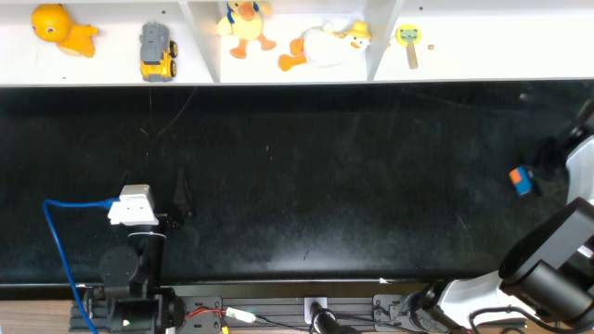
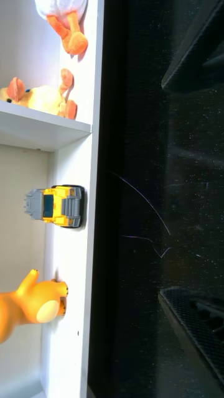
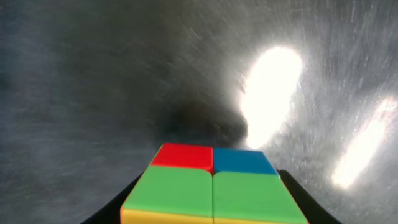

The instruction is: Store Toys

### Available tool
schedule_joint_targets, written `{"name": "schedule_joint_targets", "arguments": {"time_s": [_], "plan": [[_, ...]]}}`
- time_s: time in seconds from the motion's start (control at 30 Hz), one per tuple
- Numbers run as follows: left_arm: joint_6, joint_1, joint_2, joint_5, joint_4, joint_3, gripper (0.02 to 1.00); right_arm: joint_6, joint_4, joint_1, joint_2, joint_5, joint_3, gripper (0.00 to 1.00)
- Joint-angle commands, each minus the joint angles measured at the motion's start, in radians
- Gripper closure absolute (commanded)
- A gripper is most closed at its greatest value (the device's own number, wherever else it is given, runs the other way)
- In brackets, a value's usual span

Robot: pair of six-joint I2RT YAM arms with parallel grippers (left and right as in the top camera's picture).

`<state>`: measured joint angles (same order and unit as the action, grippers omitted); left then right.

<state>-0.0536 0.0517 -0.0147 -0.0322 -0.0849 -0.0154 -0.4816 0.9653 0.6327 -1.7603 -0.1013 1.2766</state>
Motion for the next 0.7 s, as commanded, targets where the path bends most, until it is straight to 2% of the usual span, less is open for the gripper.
{"name": "schedule_joint_targets", "arguments": {"time_s": [0.03,0.13,0.27,0.43,0.5,0.6,0.7], "plan": [[-0.015,-0.007,0.012,0.009,0.002,0.008,0.023,0.185,0.003,-0.057,0.092,0.004,0.090,0.956],[-0.015,-0.007,0.012,0.009,0.002,0.008,0.023,0.357,-0.039,-0.111,0.154,0.051,0.093,0.956],[-0.015,-0.007,0.012,0.009,0.002,0.008,0.023,0.526,-0.068,-0.185,0.232,0.116,0.093,0.954],[-0.015,-0.007,0.012,0.009,0.002,0.008,0.020,0.674,-0.097,-0.225,0.262,0.111,0.093,0.956],[-0.015,-0.007,0.012,0.009,0.002,0.008,0.023,0.680,-0.077,-0.225,0.265,0.101,0.093,0.954],[-0.015,-0.007,0.012,0.009,0.002,0.008,0.020,0.596,-0.092,-0.225,0.266,0.113,0.093,0.956],[-0.015,-0.007,0.012,0.009,0.002,0.008,0.020,0.629,-0.187,-0.225,0.262,0.147,0.092,0.956]]}}
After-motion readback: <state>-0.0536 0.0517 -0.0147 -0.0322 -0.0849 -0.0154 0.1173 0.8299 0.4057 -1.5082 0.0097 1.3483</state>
